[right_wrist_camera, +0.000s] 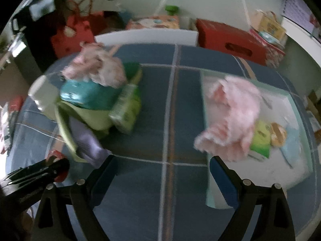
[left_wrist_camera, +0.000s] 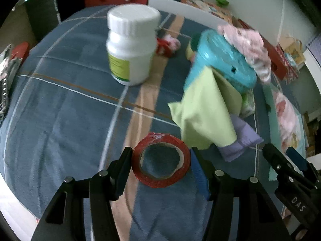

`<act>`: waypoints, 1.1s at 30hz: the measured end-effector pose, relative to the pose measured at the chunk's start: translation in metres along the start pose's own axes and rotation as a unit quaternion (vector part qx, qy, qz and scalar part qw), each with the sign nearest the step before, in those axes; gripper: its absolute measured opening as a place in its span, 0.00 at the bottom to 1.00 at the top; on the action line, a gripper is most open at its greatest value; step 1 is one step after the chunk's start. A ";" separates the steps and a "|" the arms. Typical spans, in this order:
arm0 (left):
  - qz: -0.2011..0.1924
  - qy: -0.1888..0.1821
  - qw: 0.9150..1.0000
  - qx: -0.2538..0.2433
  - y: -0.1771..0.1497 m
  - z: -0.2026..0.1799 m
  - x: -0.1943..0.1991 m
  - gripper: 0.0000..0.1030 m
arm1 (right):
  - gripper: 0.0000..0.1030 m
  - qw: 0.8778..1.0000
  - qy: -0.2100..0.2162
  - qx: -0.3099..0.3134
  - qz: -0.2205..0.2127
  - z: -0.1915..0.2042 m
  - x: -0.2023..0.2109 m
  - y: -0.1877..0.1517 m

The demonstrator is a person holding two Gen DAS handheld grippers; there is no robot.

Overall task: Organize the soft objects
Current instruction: 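Move the left gripper to the red tape roll while the right moves to the yellow-green cloth, then grasp the red tape roll with the left gripper while the right grasps the yellow-green cloth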

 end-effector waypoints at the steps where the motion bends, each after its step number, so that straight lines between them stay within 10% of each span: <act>1: -0.006 0.003 1.000 0.004 0.002 0.003 0.003 0.58 | 0.92 1.000 0.003 0.005 -0.006 0.004 0.000 0.003; 16: -0.050 0.030 0.996 0.073 0.019 0.077 0.030 0.58 | 0.88 0.991 0.047 0.089 -0.084 0.078 0.008 0.032; 33: -0.055 0.033 0.991 0.115 0.005 0.107 0.031 0.58 | 0.49 0.987 0.084 0.126 -0.059 0.124 -0.008 0.024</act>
Point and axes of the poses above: each gripper's, at about its wrist camera, not at the fingertips, and x roughly against the way its jaws point, z to its left, y to its top, the point moved 7 cm from there along -x, roughly the way its jaws point
